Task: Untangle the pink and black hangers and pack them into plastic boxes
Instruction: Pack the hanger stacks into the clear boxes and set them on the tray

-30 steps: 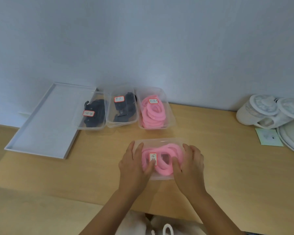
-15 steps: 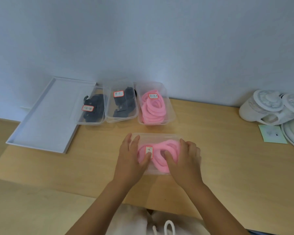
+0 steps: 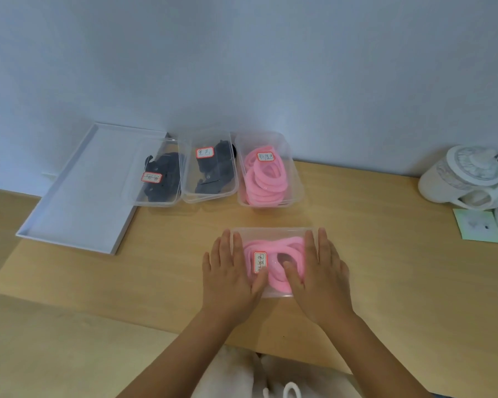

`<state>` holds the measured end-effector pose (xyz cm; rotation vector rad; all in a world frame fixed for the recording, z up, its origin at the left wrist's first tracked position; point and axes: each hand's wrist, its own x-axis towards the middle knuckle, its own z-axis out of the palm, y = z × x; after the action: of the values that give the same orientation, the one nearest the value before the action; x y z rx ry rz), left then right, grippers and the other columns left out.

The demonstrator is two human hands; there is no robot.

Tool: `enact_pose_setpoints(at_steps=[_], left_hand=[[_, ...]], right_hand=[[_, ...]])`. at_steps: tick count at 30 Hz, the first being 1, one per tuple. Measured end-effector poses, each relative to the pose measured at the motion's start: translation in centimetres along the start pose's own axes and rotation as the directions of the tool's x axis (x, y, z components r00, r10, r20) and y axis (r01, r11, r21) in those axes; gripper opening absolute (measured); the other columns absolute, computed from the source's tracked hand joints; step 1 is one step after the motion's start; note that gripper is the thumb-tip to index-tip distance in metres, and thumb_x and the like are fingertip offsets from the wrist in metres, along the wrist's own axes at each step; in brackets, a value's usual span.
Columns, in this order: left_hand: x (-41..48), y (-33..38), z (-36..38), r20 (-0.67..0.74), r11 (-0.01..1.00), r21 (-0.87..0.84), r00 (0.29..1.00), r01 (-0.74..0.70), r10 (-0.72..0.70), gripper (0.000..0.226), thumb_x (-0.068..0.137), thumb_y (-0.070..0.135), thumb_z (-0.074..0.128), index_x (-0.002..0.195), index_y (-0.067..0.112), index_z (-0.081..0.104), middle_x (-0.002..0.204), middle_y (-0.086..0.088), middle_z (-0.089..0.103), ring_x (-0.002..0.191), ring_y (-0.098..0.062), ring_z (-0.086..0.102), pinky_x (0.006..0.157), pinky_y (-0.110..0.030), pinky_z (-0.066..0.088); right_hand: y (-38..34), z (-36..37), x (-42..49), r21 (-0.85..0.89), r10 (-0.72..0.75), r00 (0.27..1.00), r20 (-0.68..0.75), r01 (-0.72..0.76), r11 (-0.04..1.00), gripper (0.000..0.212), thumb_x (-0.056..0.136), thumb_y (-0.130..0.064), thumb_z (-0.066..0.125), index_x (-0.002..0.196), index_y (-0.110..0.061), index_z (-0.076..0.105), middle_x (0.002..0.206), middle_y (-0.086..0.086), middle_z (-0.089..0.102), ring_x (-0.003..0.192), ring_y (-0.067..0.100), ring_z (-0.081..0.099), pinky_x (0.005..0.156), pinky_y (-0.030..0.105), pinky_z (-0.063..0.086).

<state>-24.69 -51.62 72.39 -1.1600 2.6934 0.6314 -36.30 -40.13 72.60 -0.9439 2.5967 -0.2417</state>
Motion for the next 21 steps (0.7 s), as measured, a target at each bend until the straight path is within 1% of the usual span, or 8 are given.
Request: enact_pose_setpoints(at_steps=[3, 5, 7, 9, 11, 13, 19, 21], left_hand=[[0.3, -0.2, 0.0, 0.012, 1.000, 0.000, 1.000, -0.012, 0.012, 0.088, 0.084, 0.065, 0.026, 0.132, -0.006, 0.047, 0.138, -0.027, 0.045, 0.116, -0.040, 0.056, 0.086, -0.049, 0.050], [0.4, -0.3, -0.3, 0.012, 0.999, -0.040, 0.999, -0.036, 0.036, 0.101, 0.077, 0.071, 0.018, 0.145, -0.003, 0.024, 0.154, -0.023, 0.019, 0.134, -0.035, 0.037, 0.102, -0.042, 0.039], [0.4, -0.4, -0.6, 0.013, 0.999, -0.024, 0.999, -0.043, 0.043, 0.106, 0.069, 0.073, 0.006, 0.150, 0.005, 0.003, 0.158, -0.013, -0.006, 0.144, -0.026, 0.014, 0.113, -0.033, 0.021], [0.5, -0.5, -0.6, -0.004, 0.999, 0.005, 0.999, -0.043, 0.043, 0.106, 0.071, 0.073, 0.007, 0.150, 0.003, 0.007, 0.158, -0.016, 0.001, 0.143, -0.027, 0.017, 0.113, -0.034, 0.021], [0.7, -0.7, -0.3, -0.002, 0.996, 0.069, 0.999, -0.051, 0.051, 0.097, 0.082, 0.070, 0.017, 0.142, -0.005, 0.032, 0.149, -0.024, 0.030, 0.131, -0.036, 0.042, 0.103, -0.044, 0.038], [0.9, -1.0, 0.1, -0.022, 0.996, 0.081, 0.999, -0.048, 0.050, 0.091, 0.089, 0.067, 0.016, 0.135, -0.007, 0.043, 0.141, -0.027, 0.043, 0.121, -0.039, 0.052, 0.094, -0.049, 0.044], [0.9, -0.8, 0.4, -0.065, 0.989, 0.123, 0.994, -0.082, 0.091, 0.098, 0.078, 0.069, 0.031, 0.140, -0.006, 0.035, 0.147, -0.026, 0.033, 0.131, -0.040, 0.041, 0.100, -0.054, 0.038], [0.7, -1.0, 0.2, -0.039, 0.987, 0.135, 0.995, -0.084, 0.090, 0.105, 0.076, 0.076, 0.025, 0.142, -0.006, 0.031, 0.149, -0.026, 0.028, 0.133, -0.039, 0.039, 0.101, -0.054, 0.037]], right_hand=[[-0.3, -0.1, 0.1, -0.047, 0.005, 1.000, 0.005, -0.005, 0.999, 0.094, 0.067, -0.065, -0.013, 0.150, -0.022, -0.005, 0.158, 0.005, -0.010, 0.145, 0.026, 0.002, 0.114, 0.043, 0.013], [-0.7, -0.2, 0.1, -0.049, 0.008, 1.000, 0.008, -0.007, 0.999, 0.095, 0.067, -0.065, -0.012, 0.150, -0.019, -0.001, 0.158, 0.007, -0.007, 0.145, 0.027, 0.003, 0.114, 0.045, 0.012], [-0.9, -0.4, 0.1, -0.036, 0.003, 1.000, -0.009, -0.003, 0.999, 0.096, 0.069, -0.064, -0.009, 0.150, -0.015, 0.005, 0.158, 0.009, -0.002, 0.145, 0.029, 0.006, 0.114, 0.046, 0.013], [-1.0, -0.3, 0.1, -0.018, 0.000, 1.000, -0.027, 0.000, 1.000, 0.094, 0.072, -0.063, -0.005, 0.150, -0.012, 0.010, 0.158, 0.011, 0.003, 0.144, 0.030, 0.009, 0.113, 0.046, 0.015], [-1.1, -0.1, 0.1, -0.007, 0.003, 1.000, -0.031, -0.004, 1.000, 0.093, 0.073, -0.062, -0.005, 0.150, -0.011, 0.011, 0.158, 0.012, 0.003, 0.144, 0.030, 0.010, 0.113, 0.047, 0.016], [-1.2, 0.2, -0.1, -0.026, 0.010, 1.000, -0.002, -0.010, 1.000, 0.095, 0.071, -0.062, -0.011, 0.150, -0.011, 0.001, 0.157, 0.012, -0.006, 0.146, 0.028, 0.002, 0.115, 0.044, 0.012], [-1.0, 0.7, -0.1, -0.027, -0.019, 0.999, -0.029, 0.018, 0.999, 0.103, 0.064, -0.070, -0.034, 0.146, -0.010, -0.012, 0.150, 0.005, -0.024, 0.144, 0.020, -0.013, 0.116, 0.042, 0.007], [-0.9, 0.7, 0.0, -0.042, -0.052, 0.998, -0.018, 0.052, 0.998, 0.094, 0.066, -0.068, -0.032, 0.138, -0.009, -0.021, 0.143, 0.002, -0.032, 0.141, 0.017, -0.019, 0.116, 0.042, 0.003]])
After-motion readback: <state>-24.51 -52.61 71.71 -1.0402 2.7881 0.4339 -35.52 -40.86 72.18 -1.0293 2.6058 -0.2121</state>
